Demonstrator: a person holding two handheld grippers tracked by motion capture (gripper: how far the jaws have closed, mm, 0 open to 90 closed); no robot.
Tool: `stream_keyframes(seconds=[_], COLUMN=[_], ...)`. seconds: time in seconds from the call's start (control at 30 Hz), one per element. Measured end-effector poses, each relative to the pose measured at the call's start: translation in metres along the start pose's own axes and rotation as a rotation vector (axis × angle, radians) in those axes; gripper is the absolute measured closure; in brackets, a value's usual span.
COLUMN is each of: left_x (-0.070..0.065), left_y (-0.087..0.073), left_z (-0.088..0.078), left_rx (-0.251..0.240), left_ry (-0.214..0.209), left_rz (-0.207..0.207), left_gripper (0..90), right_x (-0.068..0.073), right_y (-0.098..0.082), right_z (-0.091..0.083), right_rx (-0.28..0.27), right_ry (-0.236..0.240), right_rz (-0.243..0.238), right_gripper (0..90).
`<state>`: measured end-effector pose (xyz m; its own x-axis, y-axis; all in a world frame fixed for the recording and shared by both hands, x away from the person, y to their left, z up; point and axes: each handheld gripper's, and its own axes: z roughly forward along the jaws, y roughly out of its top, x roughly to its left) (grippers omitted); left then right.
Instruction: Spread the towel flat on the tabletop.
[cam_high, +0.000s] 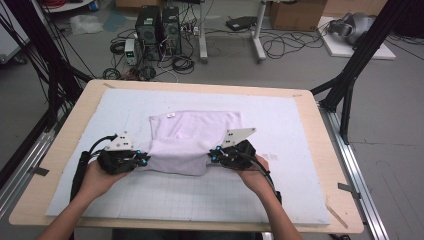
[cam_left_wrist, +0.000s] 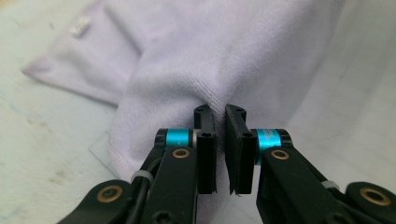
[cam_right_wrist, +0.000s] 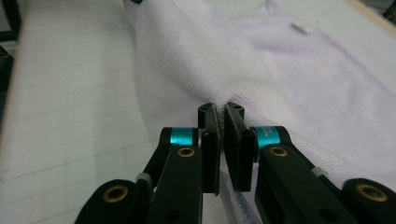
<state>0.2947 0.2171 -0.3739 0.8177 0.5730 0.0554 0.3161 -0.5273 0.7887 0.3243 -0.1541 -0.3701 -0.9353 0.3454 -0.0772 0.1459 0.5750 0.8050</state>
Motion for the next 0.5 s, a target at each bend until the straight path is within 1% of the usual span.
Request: stream_keyframes(seconds=[0.03,0.1,0.17,0.2,0.27,0.3,0.33,0.4,0.43,0.5], left_x=[-0.005,-0.015,-0.027,-0.033,-0.041,-0.045,-0.048,-0.049,-0.048,-0.042], left_y=[0.004,0.011,0.014,0.014,0.012,0.010,0.008,0.002,-0.001,-0.006], left_z=[-0.008,-0.023,-0.034,-0.037,-0.041,-0.041,-0.041,-0.037,-0.034,-0.026], left_rx=[-0.015,-0.040,-0.051,-0.050,-0.039,-0.043,-0.039,-0.036,-0.029,-0.009], left_ry=[-0.004,-0.016,-0.033,-0.039,-0.055,-0.059,-0.063,-0.072,-0.071,-0.070], left_rz=[0.011,0.030,0.055,0.068,0.090,0.092,0.092,0.081,0.074,0.052], left_gripper=[83.3,83.3,83.3,83.3,83.3,83.3,83.3,83.3,83.2,83.2], right_x=[0.003,0.011,0.019,0.023,0.032,0.036,0.039,0.040,0.039,0.033], right_y=[0.004,0.011,0.015,0.017,0.020,0.021,0.022,0.020,0.018,0.012], right_z=[-0.007,-0.022,-0.037,-0.045,-0.057,-0.062,-0.065,-0.068,-0.066,-0.054], right_rx=[-0.006,-0.003,-0.009,-0.012,-0.014,-0.008,-0.003,-0.005,0.003,0.026], right_ry=[0.004,0.010,0.020,0.021,0.041,0.042,0.044,0.048,0.053,0.061], right_rz=[-0.011,-0.038,-0.057,-0.065,-0.080,-0.095,-0.103,-0.099,-0.093,-0.075], right_gripper=[85.5,85.4,85.5,85.5,85.5,85.5,85.4,85.1,85.1,85.1])
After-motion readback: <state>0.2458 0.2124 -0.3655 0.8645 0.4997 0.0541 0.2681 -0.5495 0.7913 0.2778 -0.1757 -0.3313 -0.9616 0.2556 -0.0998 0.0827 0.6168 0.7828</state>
